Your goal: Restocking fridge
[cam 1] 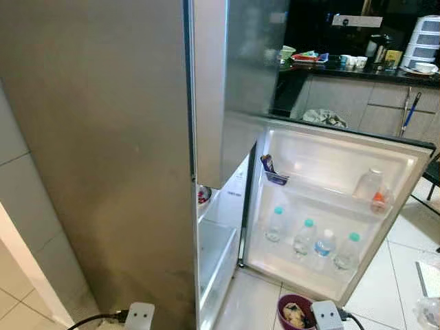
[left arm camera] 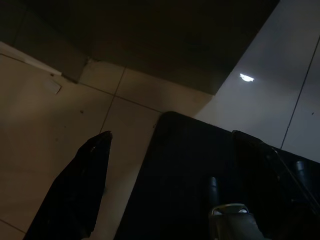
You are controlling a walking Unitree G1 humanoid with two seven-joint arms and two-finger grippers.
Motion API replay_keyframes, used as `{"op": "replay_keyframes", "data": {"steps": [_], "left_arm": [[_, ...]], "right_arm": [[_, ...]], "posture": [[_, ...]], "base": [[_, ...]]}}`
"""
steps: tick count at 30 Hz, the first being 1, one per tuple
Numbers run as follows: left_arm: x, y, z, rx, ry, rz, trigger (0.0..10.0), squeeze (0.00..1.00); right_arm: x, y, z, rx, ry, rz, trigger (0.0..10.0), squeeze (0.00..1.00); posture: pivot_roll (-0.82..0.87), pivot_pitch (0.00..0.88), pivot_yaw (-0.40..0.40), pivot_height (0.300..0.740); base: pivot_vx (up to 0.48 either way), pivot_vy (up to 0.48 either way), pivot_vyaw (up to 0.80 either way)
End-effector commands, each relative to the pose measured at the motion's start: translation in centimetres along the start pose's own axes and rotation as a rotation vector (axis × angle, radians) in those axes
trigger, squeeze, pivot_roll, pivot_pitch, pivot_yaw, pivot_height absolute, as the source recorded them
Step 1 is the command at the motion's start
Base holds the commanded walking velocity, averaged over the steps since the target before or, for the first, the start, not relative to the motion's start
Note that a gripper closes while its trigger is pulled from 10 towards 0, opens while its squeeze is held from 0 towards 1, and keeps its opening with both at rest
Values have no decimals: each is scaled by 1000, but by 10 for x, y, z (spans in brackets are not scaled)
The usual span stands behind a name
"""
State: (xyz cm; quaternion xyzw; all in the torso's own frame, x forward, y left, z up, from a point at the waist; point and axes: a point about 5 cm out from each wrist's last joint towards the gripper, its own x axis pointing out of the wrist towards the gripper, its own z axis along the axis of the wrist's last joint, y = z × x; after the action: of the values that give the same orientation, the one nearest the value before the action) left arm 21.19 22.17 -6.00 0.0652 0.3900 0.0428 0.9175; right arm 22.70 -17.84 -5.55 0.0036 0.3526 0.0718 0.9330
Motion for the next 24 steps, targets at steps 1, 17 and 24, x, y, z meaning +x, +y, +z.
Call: {"op": "replay_keyframes", "data": {"steps": [1,17,24], "left_arm": [[-1,-1,-5,4,14,-8,10000,0],[-1,-4,-5,-5,13,-6,10000,0],[0,-5,-3,-1,12,-11,10000,0]], "right_arm": [[-1,-2,0,-26,-6,-18,8902,0],[-2,1,-5,14,-2,16,2431,0],[0,4,-3,8,-4,17,0,0]], "posture": [[-10,0,-40,734],[2,10,-56,734],[-3,25,-43,734]], "base": [[0,0,0],[0,0,0],[0,0,0]]}}
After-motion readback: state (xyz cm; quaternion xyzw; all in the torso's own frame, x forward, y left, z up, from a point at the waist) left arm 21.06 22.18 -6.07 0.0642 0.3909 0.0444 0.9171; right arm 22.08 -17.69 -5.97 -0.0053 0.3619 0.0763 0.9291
